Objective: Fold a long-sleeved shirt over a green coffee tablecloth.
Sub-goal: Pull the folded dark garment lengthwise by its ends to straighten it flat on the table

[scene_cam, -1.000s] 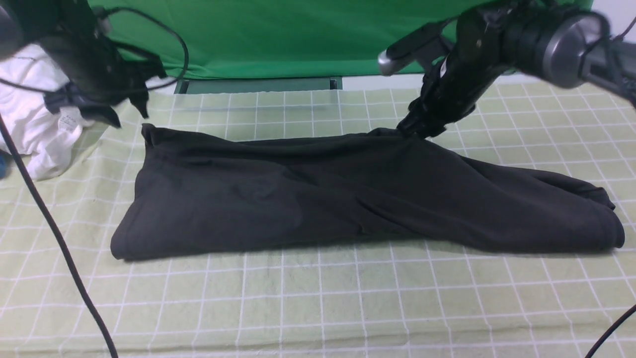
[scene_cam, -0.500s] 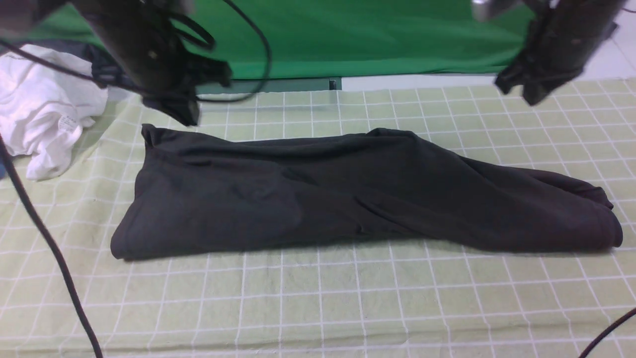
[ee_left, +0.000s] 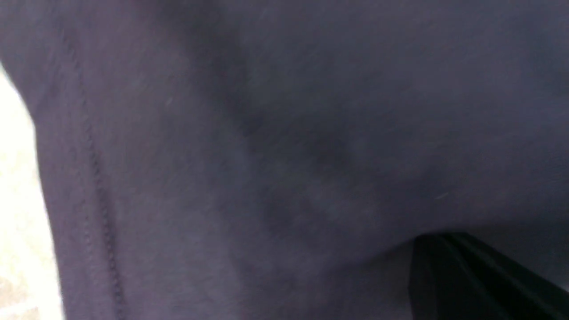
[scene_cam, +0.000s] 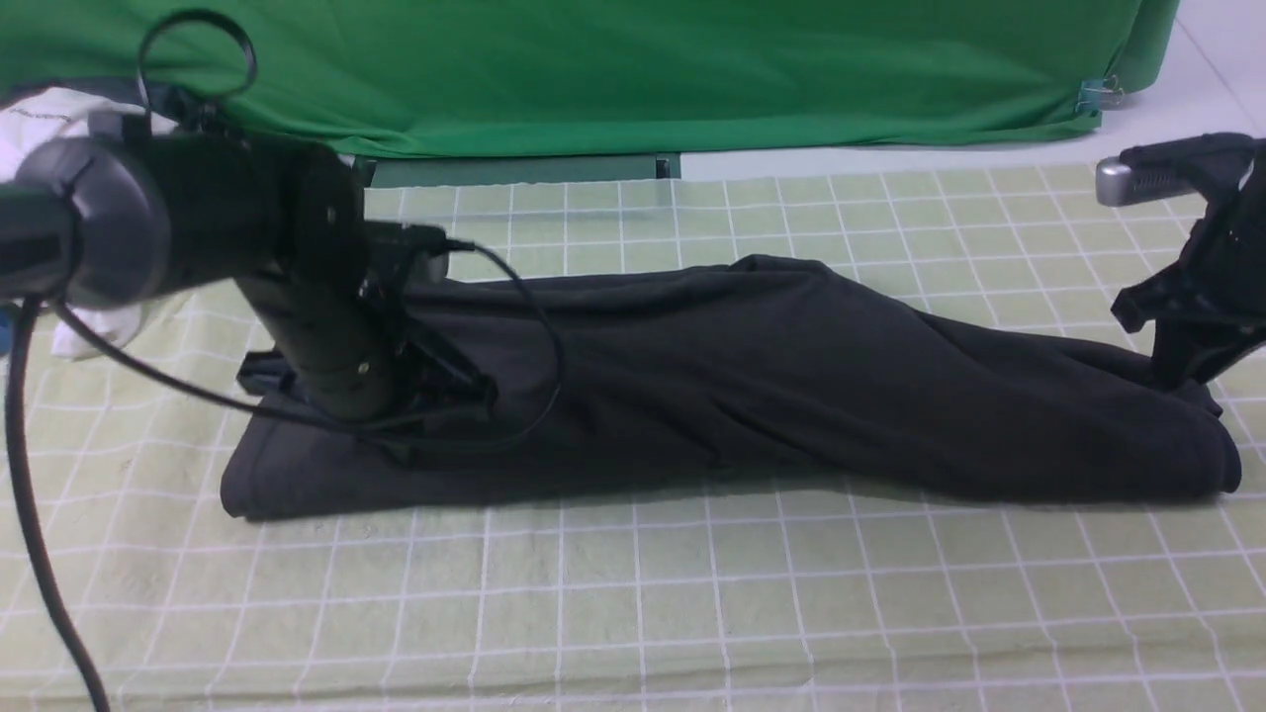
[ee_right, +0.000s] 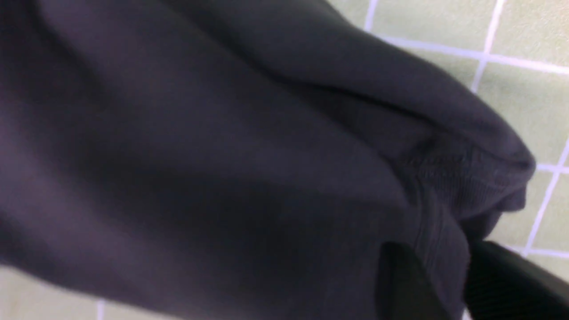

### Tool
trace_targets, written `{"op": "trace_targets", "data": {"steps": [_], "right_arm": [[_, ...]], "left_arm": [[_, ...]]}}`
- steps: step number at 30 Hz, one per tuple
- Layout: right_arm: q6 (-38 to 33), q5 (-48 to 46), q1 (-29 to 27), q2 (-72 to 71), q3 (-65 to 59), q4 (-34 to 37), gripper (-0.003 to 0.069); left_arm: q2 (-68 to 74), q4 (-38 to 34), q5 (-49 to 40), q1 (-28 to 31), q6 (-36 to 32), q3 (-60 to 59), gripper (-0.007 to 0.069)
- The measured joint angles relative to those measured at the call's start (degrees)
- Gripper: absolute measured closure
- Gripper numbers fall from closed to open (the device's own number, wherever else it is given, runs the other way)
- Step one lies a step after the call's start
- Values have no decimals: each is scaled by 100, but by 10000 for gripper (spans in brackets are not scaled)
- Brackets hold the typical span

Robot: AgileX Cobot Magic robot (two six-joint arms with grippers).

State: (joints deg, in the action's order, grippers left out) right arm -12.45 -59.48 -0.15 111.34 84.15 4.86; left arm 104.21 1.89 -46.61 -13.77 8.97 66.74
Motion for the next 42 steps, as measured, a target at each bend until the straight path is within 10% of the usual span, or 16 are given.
{"op": "trace_targets", "data": {"steps": [10, 16, 20, 34, 42], "right_arm": [[-5, 327, -24, 477, -22, 300, 324], [-125, 347, -29, 576, -6, 306, 600], [-160, 289, -31, 526, 132, 271, 638], [-9, 312, -88, 496, 504, -310, 634], [265, 876, -107, 653, 504, -726, 464]], "left_arm": [[0, 324, 40, 26, 306, -140, 613], [0, 306, 40, 26, 306, -141, 613], [0, 295, 45, 31, 313, -141, 613], [0, 277, 45, 31, 262, -141, 613], [0, 275, 10, 31, 153, -141, 613]]}}
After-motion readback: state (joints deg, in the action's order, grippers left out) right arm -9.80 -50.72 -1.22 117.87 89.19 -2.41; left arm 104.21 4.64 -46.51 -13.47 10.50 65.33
